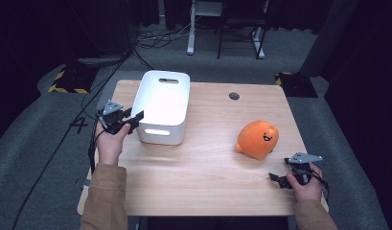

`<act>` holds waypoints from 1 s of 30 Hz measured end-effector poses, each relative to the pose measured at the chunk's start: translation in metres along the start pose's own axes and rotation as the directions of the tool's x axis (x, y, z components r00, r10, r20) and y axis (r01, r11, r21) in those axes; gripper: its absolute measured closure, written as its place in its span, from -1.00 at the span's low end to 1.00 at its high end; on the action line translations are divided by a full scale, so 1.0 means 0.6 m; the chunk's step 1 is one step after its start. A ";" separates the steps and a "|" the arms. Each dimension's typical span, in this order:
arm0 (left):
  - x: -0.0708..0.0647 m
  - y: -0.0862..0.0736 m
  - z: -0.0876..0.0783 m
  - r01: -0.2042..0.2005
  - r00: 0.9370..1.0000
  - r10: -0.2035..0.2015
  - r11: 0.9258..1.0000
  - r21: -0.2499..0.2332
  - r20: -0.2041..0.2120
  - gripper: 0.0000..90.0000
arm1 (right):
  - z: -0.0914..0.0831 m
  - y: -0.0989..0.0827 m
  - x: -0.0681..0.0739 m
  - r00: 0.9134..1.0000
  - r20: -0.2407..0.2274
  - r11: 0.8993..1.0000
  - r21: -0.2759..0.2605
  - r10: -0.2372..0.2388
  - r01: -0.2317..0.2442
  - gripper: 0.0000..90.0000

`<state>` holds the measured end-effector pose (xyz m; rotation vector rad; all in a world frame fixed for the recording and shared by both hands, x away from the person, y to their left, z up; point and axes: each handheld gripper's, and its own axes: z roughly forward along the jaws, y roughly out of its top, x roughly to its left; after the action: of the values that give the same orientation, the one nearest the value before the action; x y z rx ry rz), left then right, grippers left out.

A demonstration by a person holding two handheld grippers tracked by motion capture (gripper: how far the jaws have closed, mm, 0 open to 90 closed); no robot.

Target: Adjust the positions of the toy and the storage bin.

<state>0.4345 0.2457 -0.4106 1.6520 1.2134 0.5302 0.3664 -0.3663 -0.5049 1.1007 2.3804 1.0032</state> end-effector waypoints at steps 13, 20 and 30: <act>-0.074 -0.021 -0.007 -0.050 0.996 0.050 0.999 0.001 0.067 0.05 | 0.000 0.000 0.000 1.000 0.000 1.000 0.000 -0.001 0.001 -0.97; -0.119 -0.029 -0.014 -0.080 0.993 0.077 0.996 0.031 0.084 0.03 | 0.000 0.000 0.000 1.000 0.000 1.000 0.001 -0.001 0.001 -0.97; -0.179 -0.051 -0.035 -0.102 0.987 0.095 0.994 0.047 0.129 -0.05 | 0.000 0.000 0.000 1.000 0.001 1.000 0.000 -0.003 0.003 -0.97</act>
<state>0.3605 0.1598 -0.4079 1.7713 1.0655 0.4499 0.3663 -0.3663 -0.5050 1.0972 2.3806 1.0011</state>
